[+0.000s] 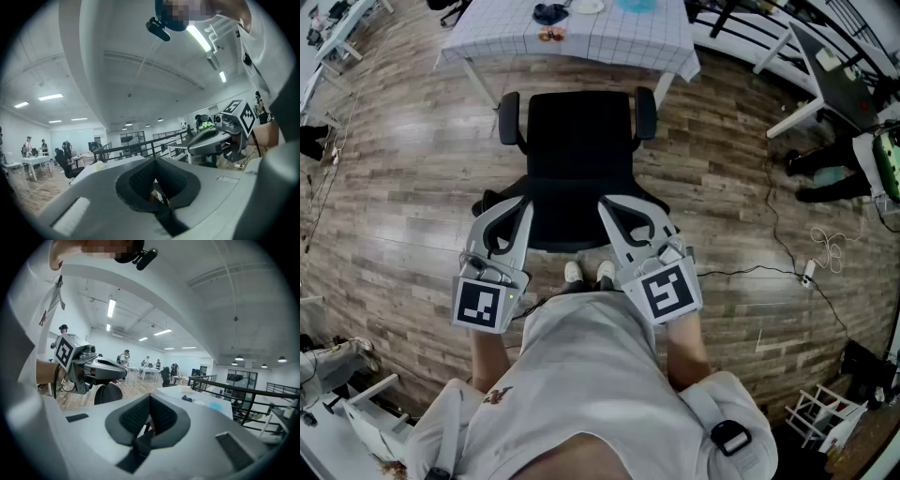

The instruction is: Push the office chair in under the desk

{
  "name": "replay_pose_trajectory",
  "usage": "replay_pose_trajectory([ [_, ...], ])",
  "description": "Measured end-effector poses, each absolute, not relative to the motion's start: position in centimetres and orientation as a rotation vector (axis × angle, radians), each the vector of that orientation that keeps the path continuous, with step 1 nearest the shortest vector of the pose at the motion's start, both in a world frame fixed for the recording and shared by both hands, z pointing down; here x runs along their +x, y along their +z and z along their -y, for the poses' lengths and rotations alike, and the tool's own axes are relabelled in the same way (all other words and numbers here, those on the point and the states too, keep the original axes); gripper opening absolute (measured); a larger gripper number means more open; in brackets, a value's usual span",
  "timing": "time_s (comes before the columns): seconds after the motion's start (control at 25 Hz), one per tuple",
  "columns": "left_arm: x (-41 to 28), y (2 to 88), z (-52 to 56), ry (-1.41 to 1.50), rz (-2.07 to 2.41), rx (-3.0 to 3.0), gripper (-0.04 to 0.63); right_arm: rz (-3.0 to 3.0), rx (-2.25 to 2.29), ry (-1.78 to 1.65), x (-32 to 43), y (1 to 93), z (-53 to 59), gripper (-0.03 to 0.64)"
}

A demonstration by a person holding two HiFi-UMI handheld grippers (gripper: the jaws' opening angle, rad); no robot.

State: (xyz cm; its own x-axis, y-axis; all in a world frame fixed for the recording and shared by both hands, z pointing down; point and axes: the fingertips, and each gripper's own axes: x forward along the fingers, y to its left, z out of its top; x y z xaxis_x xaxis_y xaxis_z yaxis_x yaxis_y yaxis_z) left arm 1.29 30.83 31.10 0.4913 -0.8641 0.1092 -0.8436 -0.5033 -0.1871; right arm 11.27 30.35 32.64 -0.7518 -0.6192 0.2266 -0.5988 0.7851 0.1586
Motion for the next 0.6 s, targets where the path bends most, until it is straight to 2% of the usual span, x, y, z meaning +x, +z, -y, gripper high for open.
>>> replay_pose_trajectory([
  [0.6,0.46,31.05,-30.92,-0.303,-1.494,-2.590,0.003,2.710,0.978,-0.140,11.35,32.46,-30.33,0.003],
])
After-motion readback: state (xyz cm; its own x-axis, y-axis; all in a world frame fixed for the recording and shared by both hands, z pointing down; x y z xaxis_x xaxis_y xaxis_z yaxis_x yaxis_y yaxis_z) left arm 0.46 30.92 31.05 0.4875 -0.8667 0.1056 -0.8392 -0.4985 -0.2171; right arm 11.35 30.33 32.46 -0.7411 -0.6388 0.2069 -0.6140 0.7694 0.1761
